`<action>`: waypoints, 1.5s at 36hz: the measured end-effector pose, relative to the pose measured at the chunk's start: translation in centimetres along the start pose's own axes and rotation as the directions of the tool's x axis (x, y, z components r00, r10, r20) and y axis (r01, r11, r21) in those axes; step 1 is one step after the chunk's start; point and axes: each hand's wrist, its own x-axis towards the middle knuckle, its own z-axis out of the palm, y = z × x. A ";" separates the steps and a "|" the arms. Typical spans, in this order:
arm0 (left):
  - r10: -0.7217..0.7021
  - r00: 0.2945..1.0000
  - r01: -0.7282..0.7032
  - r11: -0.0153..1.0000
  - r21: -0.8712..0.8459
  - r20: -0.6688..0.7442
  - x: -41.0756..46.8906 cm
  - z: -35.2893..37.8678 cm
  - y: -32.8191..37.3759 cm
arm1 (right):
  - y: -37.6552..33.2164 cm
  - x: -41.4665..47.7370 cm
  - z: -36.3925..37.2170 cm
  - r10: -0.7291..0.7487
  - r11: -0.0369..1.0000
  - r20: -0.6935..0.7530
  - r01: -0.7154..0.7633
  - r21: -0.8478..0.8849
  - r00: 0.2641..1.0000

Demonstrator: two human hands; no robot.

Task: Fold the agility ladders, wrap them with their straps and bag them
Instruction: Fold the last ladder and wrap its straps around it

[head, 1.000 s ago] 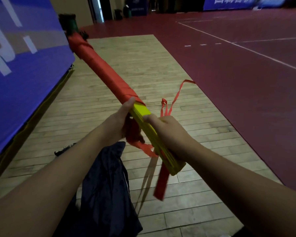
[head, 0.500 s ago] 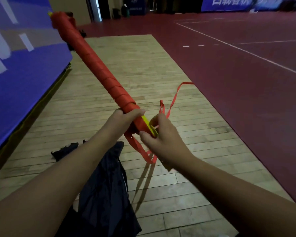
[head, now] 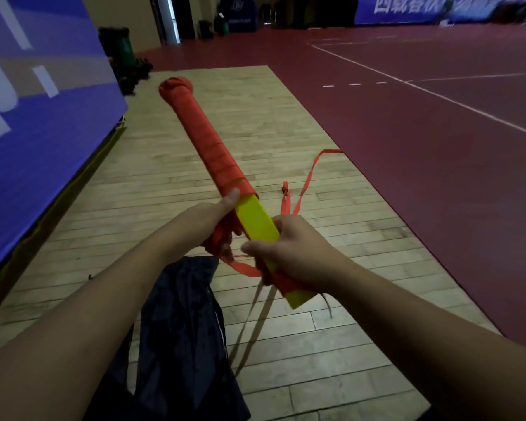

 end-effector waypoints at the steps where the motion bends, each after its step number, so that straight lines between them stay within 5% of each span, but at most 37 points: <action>1: 0.004 1.000 -0.004 0.999 0.035 0.005 0.0 0.2 0.1 | 0.3 0.1 0.1 -0.012 0.988 -0.064 0.002 -0.153 0.998; 5: 0.025 1.000 -0.025 0.997 -0.070 0.002 0.4 2.0 0.4 | 0.8 -0.5 1.3 -0.167 0.694 -0.242 -0.060 -0.717 0.956; 9: 0.078 0.994 -0.094 0.971 -0.221 -0.082 0.9 2.7 0.0 | 1.3 -0.8 2.4 -0.285 0.678 -0.213 0.039 -0.734 0.934; 11: 0.120 0.990 -0.137 0.946 -0.295 -0.074 0.9 2.0 -0.1 | 1.1 -0.5 2.0 -0.196 0.848 -0.233 0.045 -0.527 0.953; 13: 0.182 0.983 -0.179 0.913 -0.366 -0.028 0.9 1.1 -0.1 | 0.5 -0.3 0.9 0.025 0.992 -0.128 -0.041 -0.123 0.991; 15: 0.256 0.965 -0.208 0.877 -0.433 0.056 0.5 0.6 0.3 | -0.1 -0.7 -0.4 0.137 0.969 0.180 -0.169 0.179 0.974; 17: 0.308 0.944 -0.222 0.856 -0.467 0.115 0.3 0.5 0.7 | -0.3 -1.2 -1.0 0.070 0.899 0.441 -0.248 0.362 0.895; 20: 0.263 0.958 -0.170 0.842 -0.511 0.115 0.3 0.6 0.4 | -0.5 -1.5 -0.4 0.051 0.874 0.415 -0.242 0.422 0.909; 24: 0.146 0.984 -0.088 0.893 -0.441 0.099 0.6 -0.2 -0.1 | -0.8 -1.2 0.0 0.042 0.971 0.255 -0.099 0.216 0.966; 30: -0.078 0.970 0.104 0.989 -0.104 0.231 0.0 -0.6 -1.2 | 0.3 -0.4 -0.9 0.034 0.991 0.007 -0.033 -0.130 0.999; 32: -0.104 0.978 0.127 0.984 -0.122 0.180 0.0 0.5 -1.0 | 1.0 -0.2 -0.5 -0.015 0.927 -0.086 -0.018 -0.374 0.996; 35: -0.110 0.988 0.131 0.967 -0.217 0.106 0.3 2.2 -0.2 | 1.8 -0.3 1.0 -0.160 0.684 -0.201 -0.038 -0.728 0.967; 39: -0.027 1.000 0.028 0.970 -0.243 0.008 0.8 2.9 0.0 | 2.3 -0.9 2.6 -0.290 0.634 -0.235 0.002 -0.773 0.928; 42: 0.097 0.993 -0.066 0.927 -0.368 0.067 1.0 1.3 -0.3 | 2.2 -0.6 2.6 -0.301 0.753 -0.201 0.103 -0.649 0.932; 45: 0.199 0.968 -0.100 0.866 -0.489 0.153 0.9 -0.5 -0.4 | 0.9 -0.5 1.5 -0.010 1.000 -0.088 0.008 -0.016 0.996; 48: 0.302 0.915 -0.105 0.819 -0.565 0.268 0.7 -1.5 -0.3 | 0.0 -1.0 0.1 0.097 0.884 0.335 -0.236 0.405 0.937; 51: 0.330 0.873 -0.063 0.807 -0.587 0.360 0.4 -1.8 -0.4 | -0.3 -1.6 0.3 0.049 0.817 0.477 -0.310 0.486 0.878; 54: 0.248 0.897 0.033 0.789 -0.613 0.367 0.7 -2.4 -1.2 | -0.6 -1.5 1.8 0.093 0.933 0.220 -0.162 0.322 0.971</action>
